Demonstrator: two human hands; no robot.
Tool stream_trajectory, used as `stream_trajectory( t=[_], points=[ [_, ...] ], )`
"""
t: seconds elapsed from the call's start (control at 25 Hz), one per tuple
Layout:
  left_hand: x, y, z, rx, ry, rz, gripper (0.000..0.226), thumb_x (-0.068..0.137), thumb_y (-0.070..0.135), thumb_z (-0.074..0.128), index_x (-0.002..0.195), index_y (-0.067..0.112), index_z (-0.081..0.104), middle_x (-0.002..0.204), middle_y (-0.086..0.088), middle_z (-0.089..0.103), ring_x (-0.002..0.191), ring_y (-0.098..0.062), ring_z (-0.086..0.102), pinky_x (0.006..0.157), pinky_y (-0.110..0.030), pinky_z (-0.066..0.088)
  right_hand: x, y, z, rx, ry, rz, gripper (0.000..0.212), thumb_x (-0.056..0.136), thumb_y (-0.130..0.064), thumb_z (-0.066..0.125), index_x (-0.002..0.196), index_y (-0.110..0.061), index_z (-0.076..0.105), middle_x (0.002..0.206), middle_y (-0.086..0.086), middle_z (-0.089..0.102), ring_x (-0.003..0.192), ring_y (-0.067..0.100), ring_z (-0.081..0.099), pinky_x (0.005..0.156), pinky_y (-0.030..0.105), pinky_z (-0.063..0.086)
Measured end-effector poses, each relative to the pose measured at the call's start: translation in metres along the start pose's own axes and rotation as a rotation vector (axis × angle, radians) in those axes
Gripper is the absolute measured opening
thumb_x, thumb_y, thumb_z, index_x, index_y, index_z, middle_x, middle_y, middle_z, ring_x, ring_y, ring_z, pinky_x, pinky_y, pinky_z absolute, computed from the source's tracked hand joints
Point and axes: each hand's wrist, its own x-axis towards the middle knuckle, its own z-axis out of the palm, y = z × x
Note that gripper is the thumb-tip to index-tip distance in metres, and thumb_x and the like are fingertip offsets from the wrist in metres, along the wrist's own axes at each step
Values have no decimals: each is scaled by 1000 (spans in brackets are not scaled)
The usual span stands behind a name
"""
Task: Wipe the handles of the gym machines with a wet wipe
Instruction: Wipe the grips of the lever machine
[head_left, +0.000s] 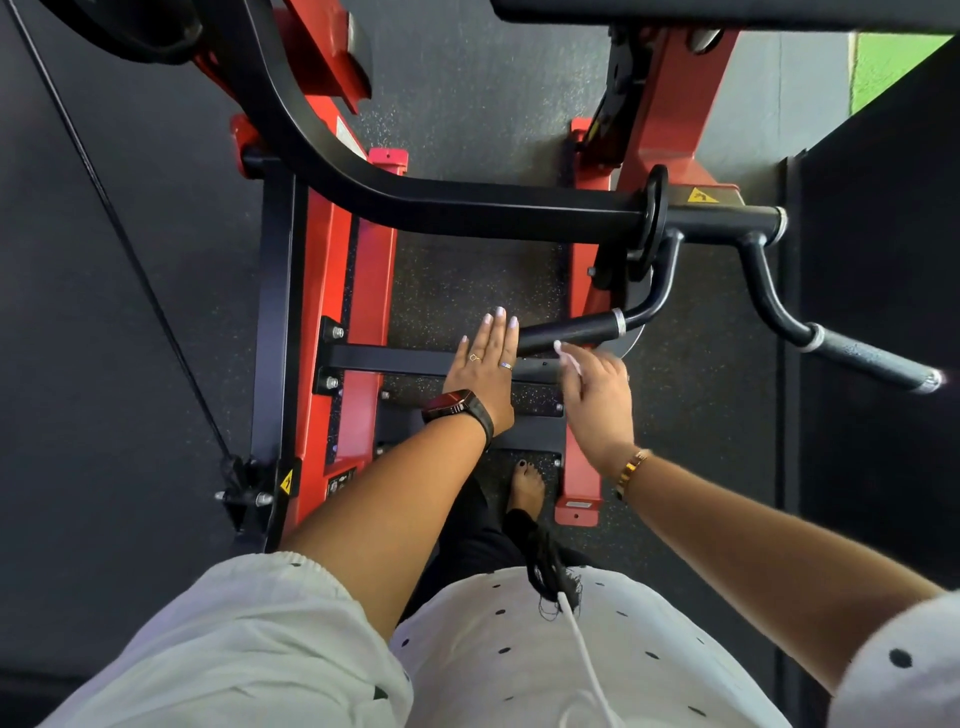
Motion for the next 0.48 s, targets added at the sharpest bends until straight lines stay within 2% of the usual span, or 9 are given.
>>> stream_trajectory(
  t=[0.08, 0.12, 0.16, 0.24, 0.32, 0.48],
  points=[
    [1, -1, 0, -18, -3, 2, 102, 84, 12, 54, 144, 10, -29, 153, -10, -32, 143, -24, -24, 120, -40, -3, -6, -8, 13, 537, -56, 672, 29, 100, -21, 44, 119, -5, 58, 122, 14, 61, 104, 23, 56, 90, 28, 44],
    [1, -1, 0, -17, -8, 9, 101, 84, 11, 53, 144, 10, -29, 153, -11, -32, 143, -24, -24, 120, -41, -2, -2, -12, 19, 854, -75, 921, 26, 100, -20, 44, 117, -3, 55, 124, 18, 57, 104, 25, 57, 89, 34, 49],
    [2, -1, -1, -11, -11, 17, 99, 85, 10, 51, 144, 9, -28, 153, -11, -32, 143, -25, -24, 120, -41, -2, 6, -16, 25, 1105, -76, 1068, 24, 100, -19, 44, 115, -2, 53, 122, 20, 56, 104, 28, 59, 88, 39, 52],
    [2, -1, -2, 8, -15, 19, 96, 86, 11, 49, 145, 8, -27, 153, -12, -32, 143, -25, -24, 120, -42, -3, 22, -27, 33, 1393, -51, 1166, 29, 101, -20, 40, 120, -1, 50, 112, 21, 61, 98, 31, 63, 82, 43, 55],
    [2, 0, -1, 20, -14, 15, 95, 87, 13, 49, 145, 8, -26, 153, -12, -31, 144, -25, -23, 120, -42, -2, 32, -34, 38, 1539, 16, 1215, 32, 101, -18, 36, 126, 0, 46, 111, 22, 61, 94, 34, 63, 77, 46, 55],
    [2, -6, 0, 14, 5, 30, 102, 84, 19, 55, 146, 10, -25, 154, -11, -30, 145, -24, -20, 120, -41, -1, 47, -21, 14, 1644, 217, 1230, 37, 101, -15, 35, 133, 2, 40, 128, 25, 54, 116, 41, 54, 98, 57, 44]
  ],
)
